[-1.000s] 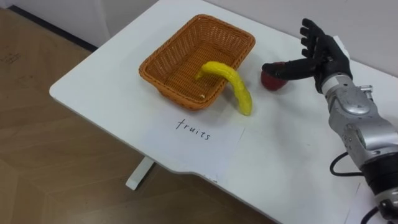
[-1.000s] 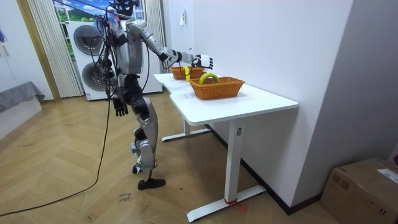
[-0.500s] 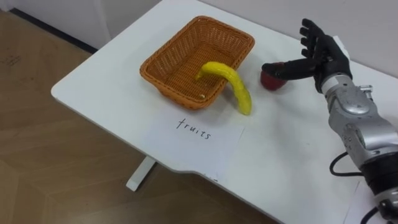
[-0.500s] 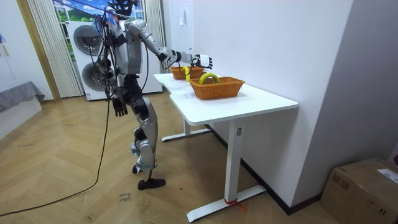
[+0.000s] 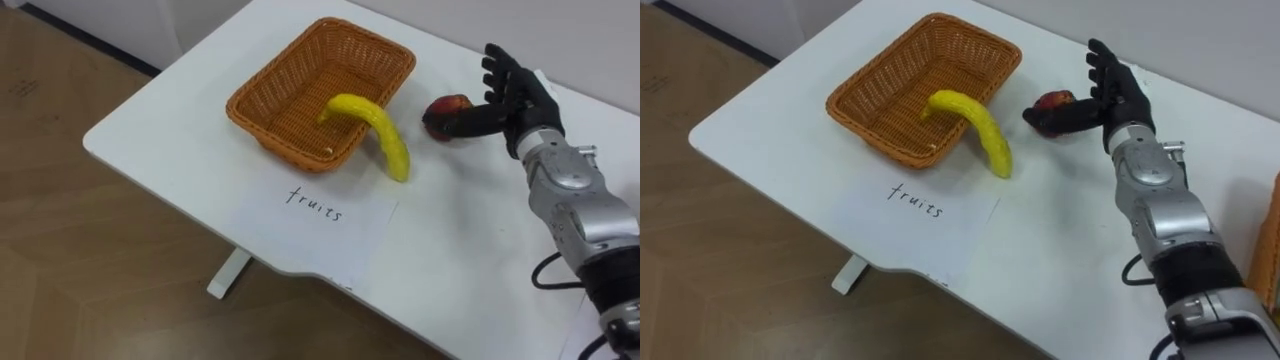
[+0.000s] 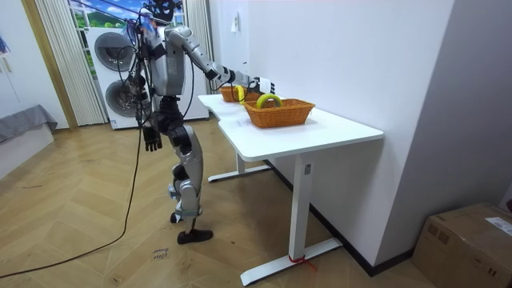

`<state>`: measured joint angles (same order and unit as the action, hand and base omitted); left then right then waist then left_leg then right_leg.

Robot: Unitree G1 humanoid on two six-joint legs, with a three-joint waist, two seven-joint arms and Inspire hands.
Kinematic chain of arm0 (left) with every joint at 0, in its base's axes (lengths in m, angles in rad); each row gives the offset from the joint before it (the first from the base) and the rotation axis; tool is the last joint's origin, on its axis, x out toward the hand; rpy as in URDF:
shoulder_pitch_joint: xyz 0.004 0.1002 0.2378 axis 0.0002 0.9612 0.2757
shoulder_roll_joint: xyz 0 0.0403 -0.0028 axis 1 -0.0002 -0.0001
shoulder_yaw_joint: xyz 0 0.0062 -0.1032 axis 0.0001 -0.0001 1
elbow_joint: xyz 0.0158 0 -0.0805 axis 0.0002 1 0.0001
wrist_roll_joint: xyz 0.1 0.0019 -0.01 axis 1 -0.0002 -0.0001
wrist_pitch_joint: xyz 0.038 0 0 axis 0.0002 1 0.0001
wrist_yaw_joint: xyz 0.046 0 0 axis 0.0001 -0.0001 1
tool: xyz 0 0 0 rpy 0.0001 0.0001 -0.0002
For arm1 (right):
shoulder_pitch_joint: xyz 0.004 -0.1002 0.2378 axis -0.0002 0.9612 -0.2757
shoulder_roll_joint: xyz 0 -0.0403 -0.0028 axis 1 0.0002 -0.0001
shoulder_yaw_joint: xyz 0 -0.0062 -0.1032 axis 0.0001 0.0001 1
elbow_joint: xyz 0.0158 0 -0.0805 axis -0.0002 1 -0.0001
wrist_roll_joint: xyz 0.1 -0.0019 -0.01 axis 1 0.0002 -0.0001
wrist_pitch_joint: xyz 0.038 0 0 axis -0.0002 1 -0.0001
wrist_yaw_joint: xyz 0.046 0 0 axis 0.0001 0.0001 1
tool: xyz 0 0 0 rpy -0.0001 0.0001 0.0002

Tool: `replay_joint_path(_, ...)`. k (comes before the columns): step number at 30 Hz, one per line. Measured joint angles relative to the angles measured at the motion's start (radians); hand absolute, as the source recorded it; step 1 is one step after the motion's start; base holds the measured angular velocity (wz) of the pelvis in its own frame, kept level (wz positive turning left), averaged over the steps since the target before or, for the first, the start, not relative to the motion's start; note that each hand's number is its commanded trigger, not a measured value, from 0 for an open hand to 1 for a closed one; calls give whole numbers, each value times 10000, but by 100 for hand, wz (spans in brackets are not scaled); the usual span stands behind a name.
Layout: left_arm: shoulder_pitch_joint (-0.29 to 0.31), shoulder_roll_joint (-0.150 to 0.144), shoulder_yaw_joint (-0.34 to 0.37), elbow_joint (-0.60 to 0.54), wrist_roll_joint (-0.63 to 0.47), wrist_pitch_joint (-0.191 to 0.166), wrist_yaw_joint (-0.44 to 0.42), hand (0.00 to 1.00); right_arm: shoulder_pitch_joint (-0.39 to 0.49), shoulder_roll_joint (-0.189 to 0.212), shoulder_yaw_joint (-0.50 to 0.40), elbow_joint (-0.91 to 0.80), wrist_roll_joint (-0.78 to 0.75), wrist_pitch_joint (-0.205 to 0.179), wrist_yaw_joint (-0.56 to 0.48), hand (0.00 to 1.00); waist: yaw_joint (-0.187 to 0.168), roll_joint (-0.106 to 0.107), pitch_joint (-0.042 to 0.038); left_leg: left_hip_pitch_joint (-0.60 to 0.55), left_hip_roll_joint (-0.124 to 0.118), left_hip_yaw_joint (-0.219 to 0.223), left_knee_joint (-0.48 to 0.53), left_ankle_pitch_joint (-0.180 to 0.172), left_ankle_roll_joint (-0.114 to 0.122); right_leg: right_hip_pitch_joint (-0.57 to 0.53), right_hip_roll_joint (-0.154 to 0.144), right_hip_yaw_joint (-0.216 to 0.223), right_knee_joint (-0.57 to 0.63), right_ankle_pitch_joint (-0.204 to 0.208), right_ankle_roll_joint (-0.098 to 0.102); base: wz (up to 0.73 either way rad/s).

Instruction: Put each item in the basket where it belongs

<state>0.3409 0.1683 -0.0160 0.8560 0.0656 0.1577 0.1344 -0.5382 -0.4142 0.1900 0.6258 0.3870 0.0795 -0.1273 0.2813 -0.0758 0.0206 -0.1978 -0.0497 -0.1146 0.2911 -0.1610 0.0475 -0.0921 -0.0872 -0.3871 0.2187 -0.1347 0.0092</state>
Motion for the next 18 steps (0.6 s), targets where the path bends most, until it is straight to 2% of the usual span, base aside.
replay_joint_path(5, -510, 2, -177, 301, -168, -72, 0, 0, -138, 64, 9, 1060, 42, -43, 362, 0, 18, 111, 72, 5, 9, -24, 10, -1, 0, -16, -10, -111, 40, 4, -4, 2)
replay_joint_path(8, -648, 0, -280, 314, -173, -126, 0, 0, -241, 64, 7, 1192, 62, -198, 566, 0, -6, 155, 94, -40, 21, -8, 9, 0, -3, -116, -17, -84, 106, 6, -8, -6)
replay_joint_path(18, -787, -6, -482, 340, -196, -196, -40, 0, -287, 76, -103, 1268, 66, -366, 782, 0, -10, 180, 84, -206, 12, -6, 119, -1, -1, -284, -47, -109, 221, 9, -12, 0)
